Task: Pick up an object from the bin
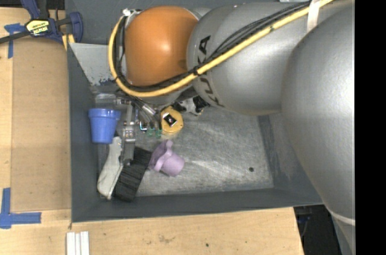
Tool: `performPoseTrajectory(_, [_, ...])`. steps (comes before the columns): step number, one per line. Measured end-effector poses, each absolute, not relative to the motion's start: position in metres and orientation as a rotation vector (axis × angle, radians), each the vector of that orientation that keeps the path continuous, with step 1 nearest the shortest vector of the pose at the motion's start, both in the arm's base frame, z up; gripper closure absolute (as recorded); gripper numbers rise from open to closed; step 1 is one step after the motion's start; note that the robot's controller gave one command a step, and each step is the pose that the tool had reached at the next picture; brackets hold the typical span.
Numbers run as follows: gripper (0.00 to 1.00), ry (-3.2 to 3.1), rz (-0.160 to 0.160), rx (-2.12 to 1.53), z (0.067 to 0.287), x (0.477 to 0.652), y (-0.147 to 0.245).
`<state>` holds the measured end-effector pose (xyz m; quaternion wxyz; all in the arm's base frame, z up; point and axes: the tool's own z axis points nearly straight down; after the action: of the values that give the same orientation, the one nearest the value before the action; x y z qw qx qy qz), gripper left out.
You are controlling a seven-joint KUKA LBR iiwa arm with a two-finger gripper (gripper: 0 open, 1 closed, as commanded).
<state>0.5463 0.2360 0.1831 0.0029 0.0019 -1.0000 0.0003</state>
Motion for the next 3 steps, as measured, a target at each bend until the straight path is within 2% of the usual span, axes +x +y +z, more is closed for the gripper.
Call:
performPoseTrajectory(1, [0.00,-3.144,-0.002,0.001,0.188,0.548,0.235])
performPoseTrajectory(2, [0.00,-3.149,-0.007,-0.086,0.151,0.574,0.226])
performPoseTrajectory(3, [0.00,-3.138,-0.014,-0.316,0.081,0.616,0.197])
